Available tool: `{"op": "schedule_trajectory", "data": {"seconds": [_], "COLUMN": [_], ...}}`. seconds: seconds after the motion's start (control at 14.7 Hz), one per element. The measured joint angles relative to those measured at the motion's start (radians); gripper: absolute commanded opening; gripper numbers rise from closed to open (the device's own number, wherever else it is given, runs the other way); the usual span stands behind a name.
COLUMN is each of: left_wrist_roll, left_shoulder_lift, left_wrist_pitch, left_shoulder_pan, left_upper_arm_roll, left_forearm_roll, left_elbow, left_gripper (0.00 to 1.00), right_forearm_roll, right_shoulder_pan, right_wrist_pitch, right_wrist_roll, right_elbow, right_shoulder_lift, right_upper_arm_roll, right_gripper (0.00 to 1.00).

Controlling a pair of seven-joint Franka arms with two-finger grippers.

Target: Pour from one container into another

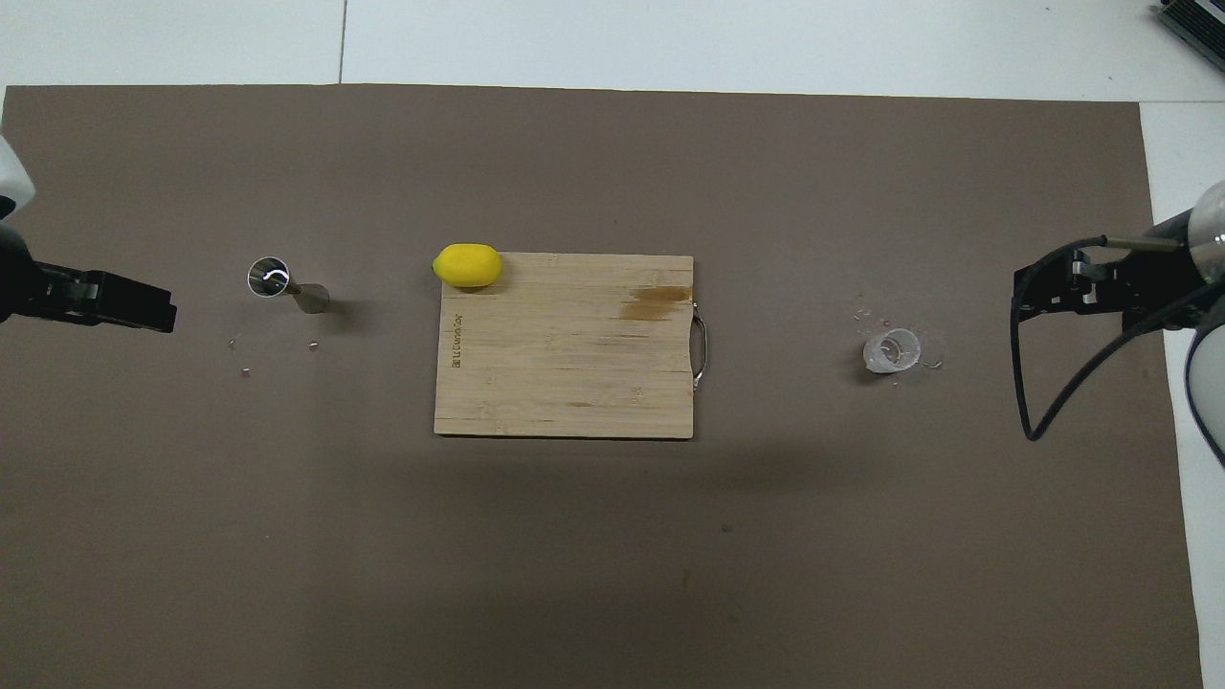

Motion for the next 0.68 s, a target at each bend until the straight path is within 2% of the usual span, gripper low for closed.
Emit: {"op": "schedule_trajectory", "data": {"seconds": [0.68], "left_wrist_roll": [0.0], "left_shoulder_lift": [-0.001], "left_wrist_pitch": [0.012], "left_shoulder_pan": [-0.001], "left_upper_arm_roll": [-0.002], "left_forearm_roll": [0.0], "left_elbow": [-0.016], "left_gripper": [1.0], "right_forearm_roll": [0.0], "right_shoulder_pan": [0.0], "right_wrist_pitch": [0.0], "right_wrist_roll": [0.0], "right_elbow": [0.0], "right_shoulder_lift": [0.0], "right_upper_arm_roll": [0.0], "right_gripper": [1.0]}}
